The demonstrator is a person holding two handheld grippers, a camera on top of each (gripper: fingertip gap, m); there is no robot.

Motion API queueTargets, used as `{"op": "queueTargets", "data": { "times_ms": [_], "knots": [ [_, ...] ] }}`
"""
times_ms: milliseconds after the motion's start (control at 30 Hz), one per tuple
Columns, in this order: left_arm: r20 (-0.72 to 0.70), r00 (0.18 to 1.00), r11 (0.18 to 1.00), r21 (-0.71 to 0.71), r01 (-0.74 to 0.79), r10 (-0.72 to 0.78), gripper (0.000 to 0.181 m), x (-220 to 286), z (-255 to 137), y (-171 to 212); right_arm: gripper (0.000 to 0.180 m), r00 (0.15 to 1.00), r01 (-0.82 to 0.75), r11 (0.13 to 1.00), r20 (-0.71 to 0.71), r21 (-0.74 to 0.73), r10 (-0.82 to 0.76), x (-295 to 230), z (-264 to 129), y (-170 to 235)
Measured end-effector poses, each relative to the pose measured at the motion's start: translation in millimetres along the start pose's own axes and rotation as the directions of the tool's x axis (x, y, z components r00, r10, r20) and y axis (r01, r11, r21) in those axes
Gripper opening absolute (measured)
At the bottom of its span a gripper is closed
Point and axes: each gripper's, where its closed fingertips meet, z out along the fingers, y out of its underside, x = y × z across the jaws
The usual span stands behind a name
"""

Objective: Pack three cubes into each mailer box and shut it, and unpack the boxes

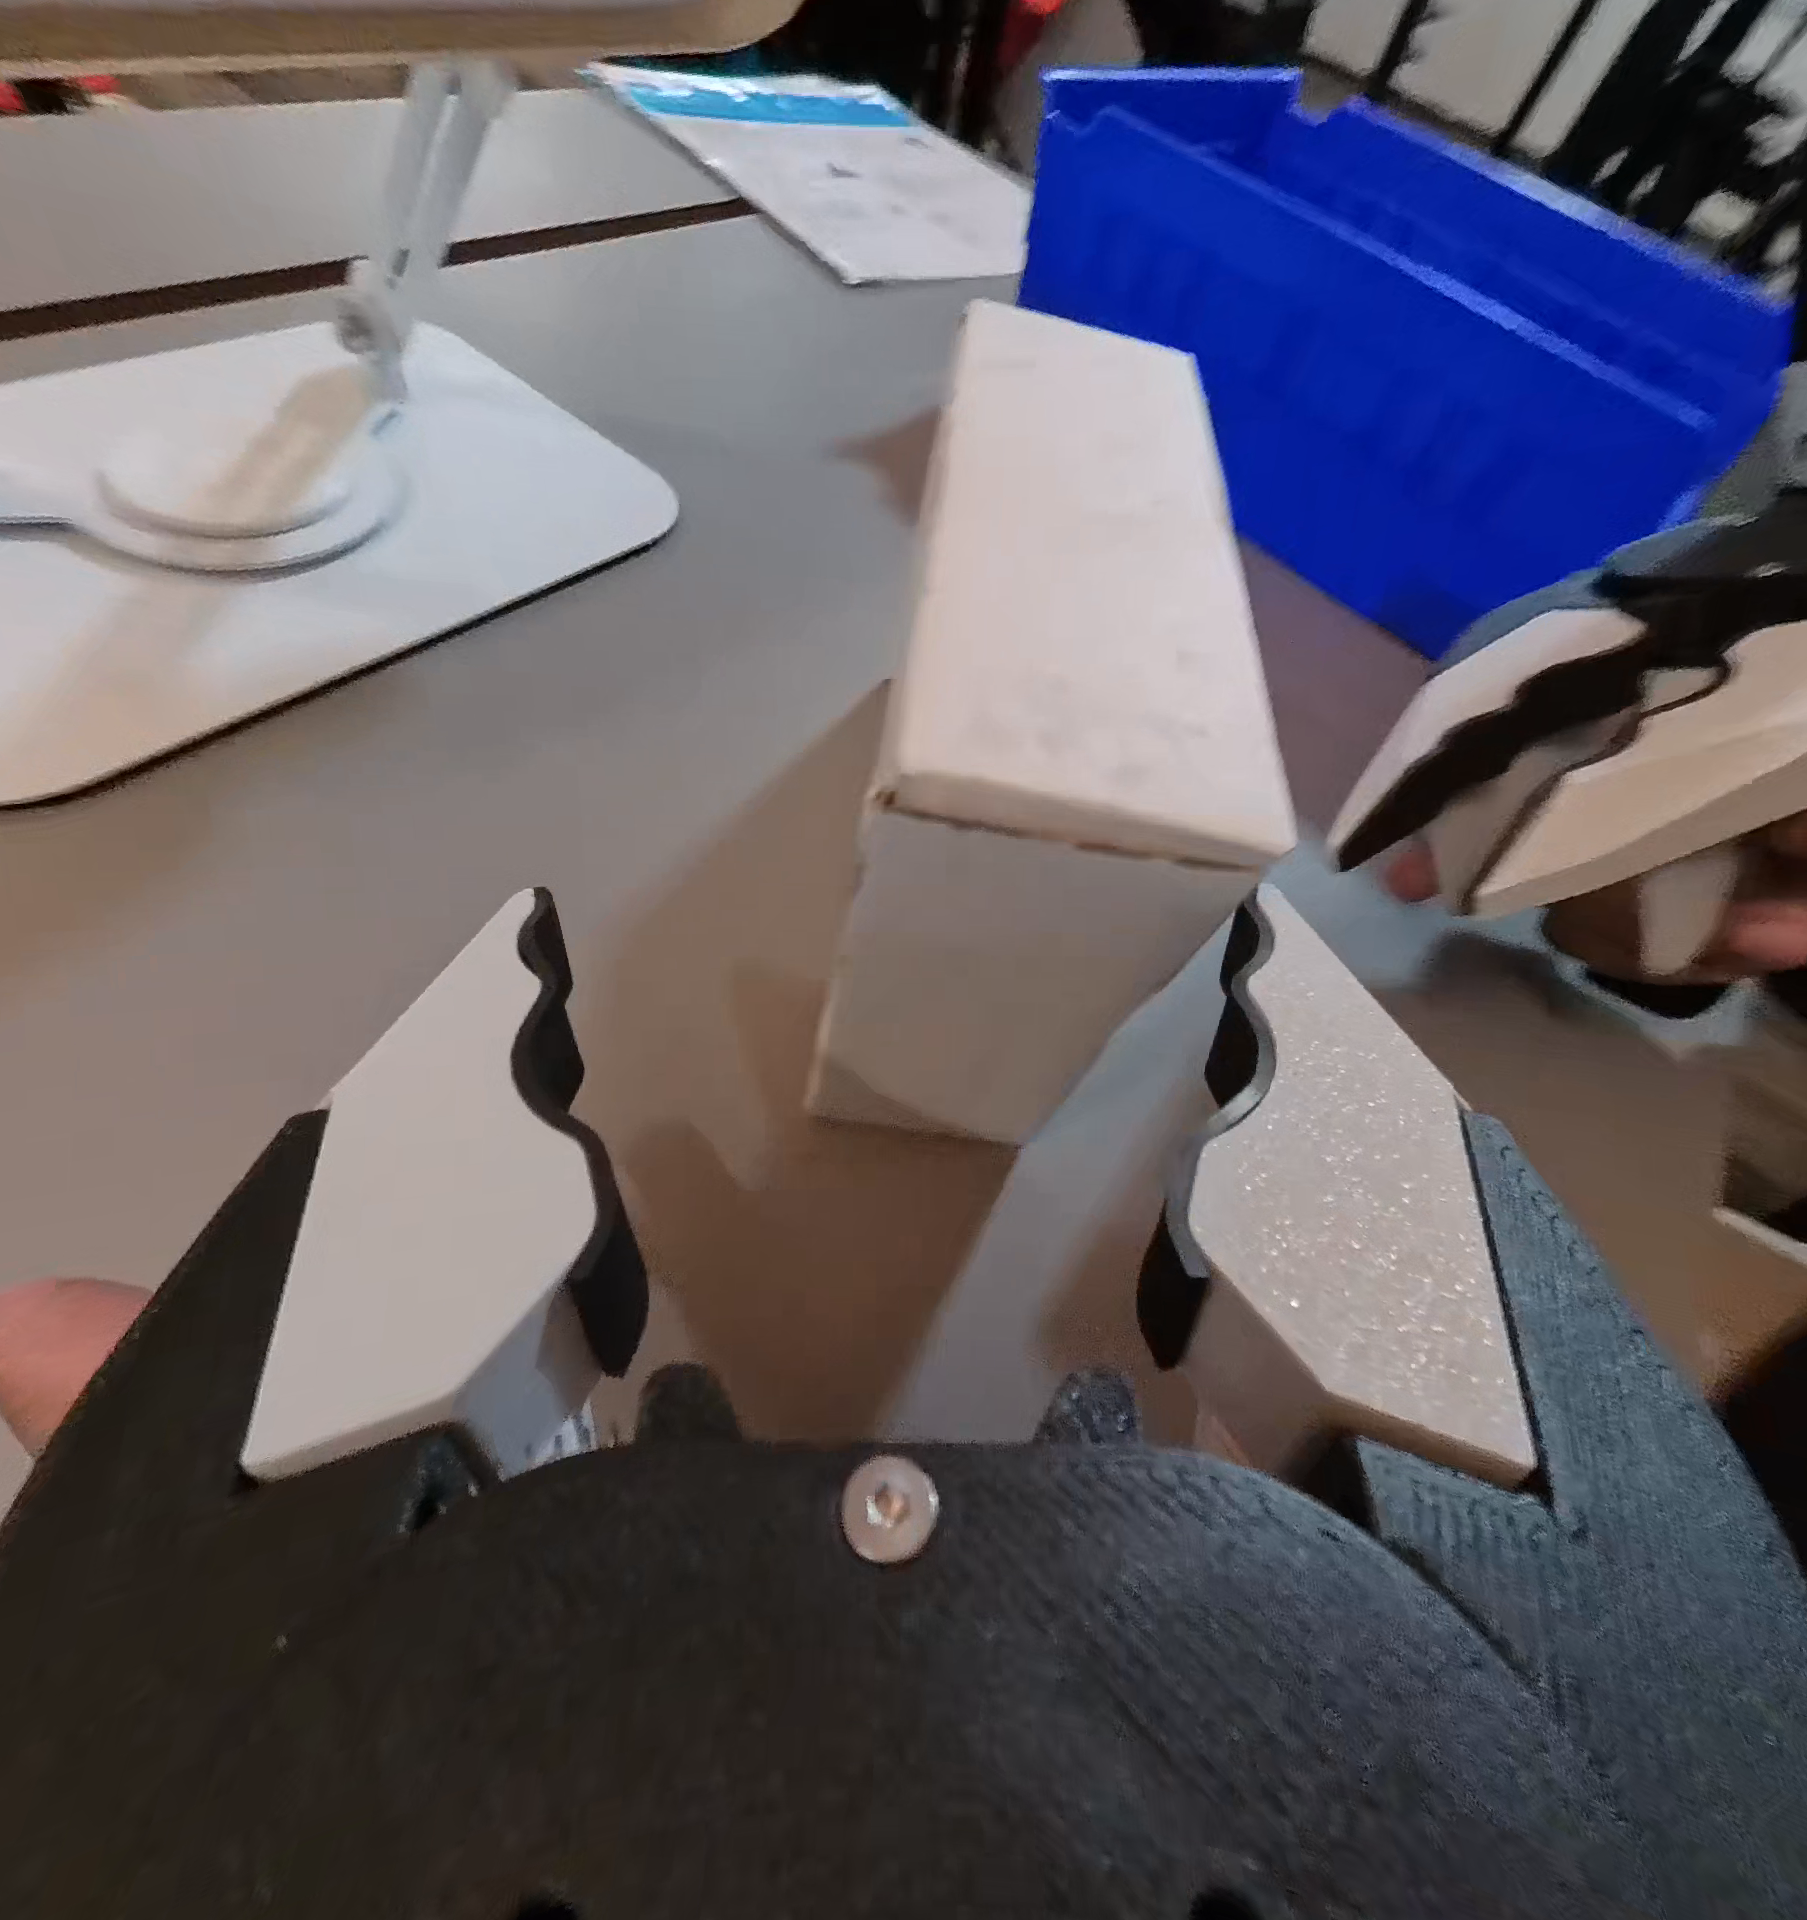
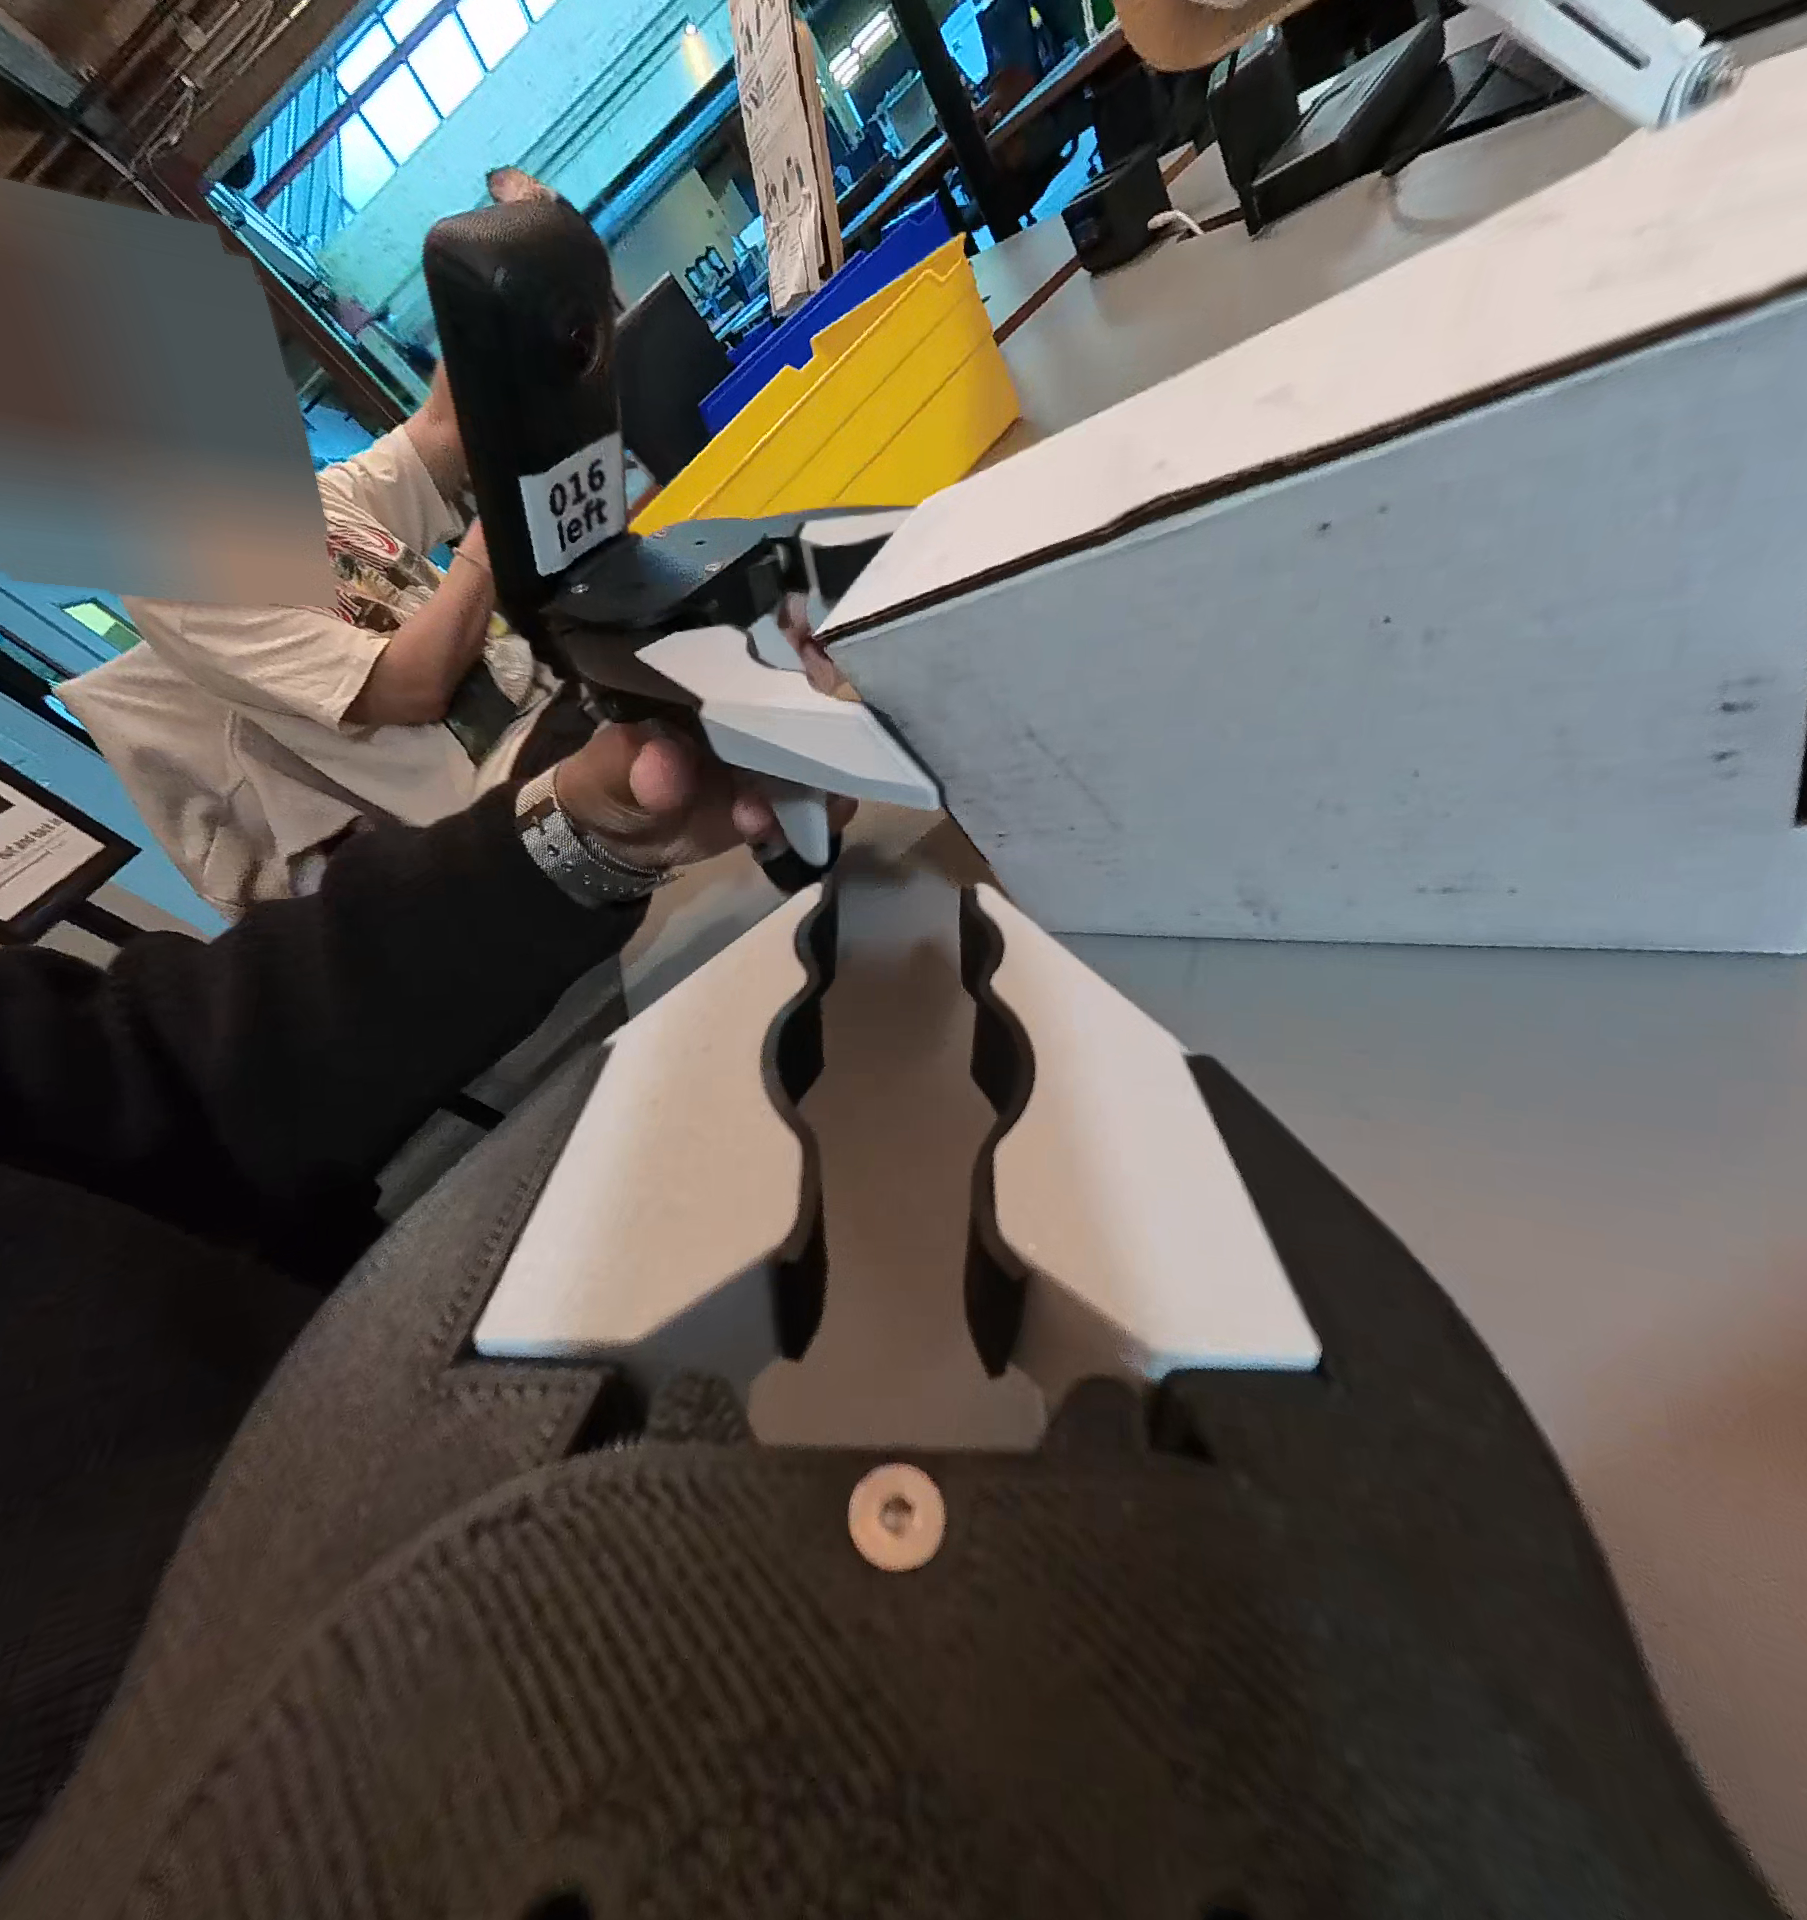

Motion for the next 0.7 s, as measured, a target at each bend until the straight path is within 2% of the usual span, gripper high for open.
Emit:
{"op": "queueTargets", "data": {
  "times_ms": [33, 67, 133, 167, 200, 233, 333, 400, 500, 533, 600, 700],
  "knots": [
    [-0.046, 0.999, 1.000, 0.006, 0.010, -0.009, 0.124, 8.6, 3.8, -1.2, 0.022, 1.000, 0.019, 1.000, -0.011, 0.001, -0.019, 0.9, 0.3, -1.1],
    [-0.075, 0.997, 1.000, 0.007, 0.000, 0.001, 0.124, 16.0, 7.5, -1.1, 0.021, 0.999, 0.047, 0.999, -0.026, -0.001, -0.047, 2.2, 0.3, -2.2],
    [-0.041, 0.998, 0.999, -0.005, -0.040, 0.040, 0.122, 18.3, 15.5, 1.1, 0.020, 0.991, 0.122, 0.993, -0.053, -0.010, -0.122, 3.9, 0.3, -5.0],
    [-0.009, 0.998, 0.998, -0.007, -0.056, 0.056, 0.111, 16.7, 18.2, 0.4, 0.019, 0.984, 0.163, 0.987, -0.065, -0.016, -0.163, 4.1, 0.2, -6.1],
    [0.030, 0.998, 0.998, 0.022, -0.064, 0.064, 0.087, 14.2, 19.2, -5.0, 0.018, 0.976, 0.205, 0.979, -0.078, -0.022, -0.206, 4.2, 0.2, -7.2],
    [0.046, 0.996, 0.996, 0.057, -0.074, 0.071, 0.073, 14.6, 18.8, -10.7, 0.018, 0.964, 0.249, 0.968, -0.094, -0.026, -0.250, 4.1, -0.1, -8.6],
    [0.020, 0.993, 0.992, 0.059, -0.114, 0.113, 0.072, 21.0, 14.7, -11.3, 0.027, 0.869, 0.434, 0.900, -0.254, -0.019, -0.425, 11.4, -9.2, -25.4],
    [-0.001, 0.991, 0.988, 0.074, -0.135, 0.136, 0.072, 27.5, 4.7, -12.7, 0.040, 0.689, 0.636, 0.771, -0.425, -0.034, -0.587, 12.8, -24.2, -47.1],
    [-0.019, 0.982, 0.980, 0.072, -0.185, 0.187, 0.071, 38.8, -9.9, -13.7, 0.031, 0.284, 0.871, 0.449, -0.540, -0.200, -0.792, -2.0, -37.1, -60.0],
    [-0.007, 0.977, 0.975, 0.060, -0.212, 0.213, 0.071, 42.2, -13.4, -13.3, 0.028, 0.163, 0.902, 0.346, -0.538, -0.259, -0.827, -7.8, -36.7, -58.6],
    [0.005, 0.964, 0.963, 0.036, -0.266, 0.266, 0.071, 52.5, -18.3, -11.4, 0.024, -0.026, 0.922, 0.169, -0.493, -0.348, -0.870, -19.2, -30.0, -50.3],
    [0.014, 0.952, 0.952, 0.021, -0.306, 0.306, 0.072, 67.9, -22.8, -9.2, 0.019, -0.210, 0.904, -0.013, -0.416, -0.428, -0.885, -30.7, -21.9, -37.1]
  ]
}}
